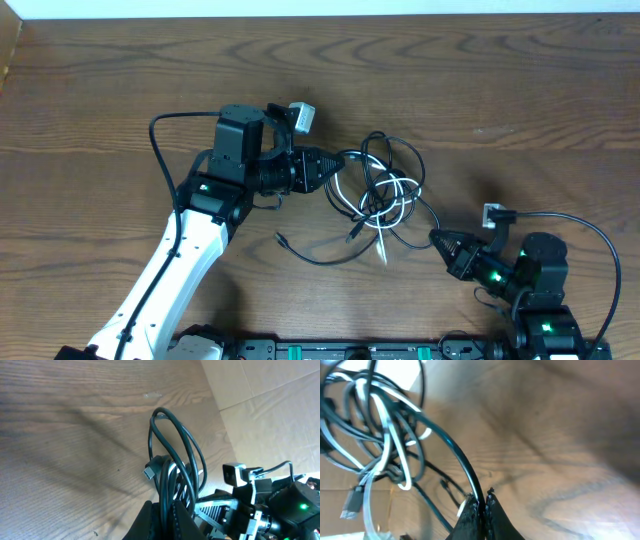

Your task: Untangle cables

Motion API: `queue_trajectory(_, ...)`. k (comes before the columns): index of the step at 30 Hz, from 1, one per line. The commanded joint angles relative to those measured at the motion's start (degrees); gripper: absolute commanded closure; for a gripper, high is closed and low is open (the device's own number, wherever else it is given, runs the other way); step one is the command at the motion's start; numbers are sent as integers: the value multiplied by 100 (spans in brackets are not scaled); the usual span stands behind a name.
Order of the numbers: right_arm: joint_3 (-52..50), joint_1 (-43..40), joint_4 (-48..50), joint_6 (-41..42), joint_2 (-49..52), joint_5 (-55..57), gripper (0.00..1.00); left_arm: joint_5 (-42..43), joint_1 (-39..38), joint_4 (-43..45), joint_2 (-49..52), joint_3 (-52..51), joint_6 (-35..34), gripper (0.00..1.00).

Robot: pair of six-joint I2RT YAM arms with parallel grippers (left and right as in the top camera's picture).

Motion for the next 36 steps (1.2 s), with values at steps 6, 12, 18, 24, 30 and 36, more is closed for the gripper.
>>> queue_trajectory(6, 0, -9, -772, -129, 0, 756, 99, -319, 66, 57, -76, 72, -46, 92)
queue_trajectory(12, 0, -9, -1283, -103, 0, 1108, 93, -590, 258, 98, -76, 74, -105, 92)
queue_trajectory(18, 0, -9, -1008, -76, 0, 986, 54, -592, 352, 98, -76, 72, -455, 92)
queue_trajectory(24, 0, -9, 232, 210, 0, -173, 30, -579, 345, 22, -76, 70, -754, 92)
queue_trajectory(30, 0, -7, 1311, 898, 0, -896, 22, 94, 321, 107, -76, 68, -1117, 92)
queue_trajectory(36, 0, -7, 1349, 1086, 0, -807, 30, 1027, 72, 463, -76, 68, -1126, 92)
